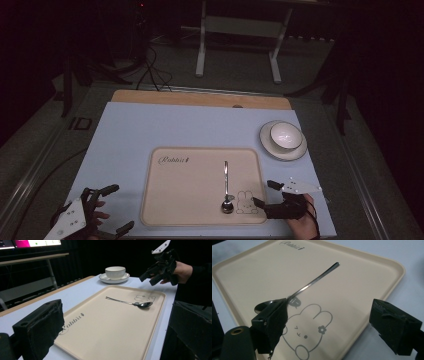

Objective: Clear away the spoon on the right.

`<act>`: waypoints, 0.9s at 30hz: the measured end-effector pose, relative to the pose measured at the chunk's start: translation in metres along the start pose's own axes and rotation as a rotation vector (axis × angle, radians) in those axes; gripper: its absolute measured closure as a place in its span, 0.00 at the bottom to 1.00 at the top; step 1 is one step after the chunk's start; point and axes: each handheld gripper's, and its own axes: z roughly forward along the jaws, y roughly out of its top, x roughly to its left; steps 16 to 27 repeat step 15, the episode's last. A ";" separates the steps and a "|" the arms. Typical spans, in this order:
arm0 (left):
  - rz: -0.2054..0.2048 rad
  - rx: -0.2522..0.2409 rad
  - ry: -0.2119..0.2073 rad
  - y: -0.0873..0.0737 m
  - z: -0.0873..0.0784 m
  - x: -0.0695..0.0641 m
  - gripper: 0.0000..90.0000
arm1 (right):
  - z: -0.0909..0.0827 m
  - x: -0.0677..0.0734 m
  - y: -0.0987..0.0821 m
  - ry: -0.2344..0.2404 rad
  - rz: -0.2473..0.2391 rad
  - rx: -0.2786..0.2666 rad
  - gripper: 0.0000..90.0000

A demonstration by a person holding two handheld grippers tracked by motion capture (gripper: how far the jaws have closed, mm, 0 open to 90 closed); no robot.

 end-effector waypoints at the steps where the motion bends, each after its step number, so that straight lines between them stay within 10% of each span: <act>1: -0.001 -0.001 0.001 0.000 0.000 0.000 0.00 | 0.000 0.000 0.000 0.000 -0.001 0.001 0.16; 27: -0.010 0.001 -0.005 -0.001 0.001 0.001 0.00 | 0.002 -0.012 -0.005 -0.040 0.062 -0.006 0.16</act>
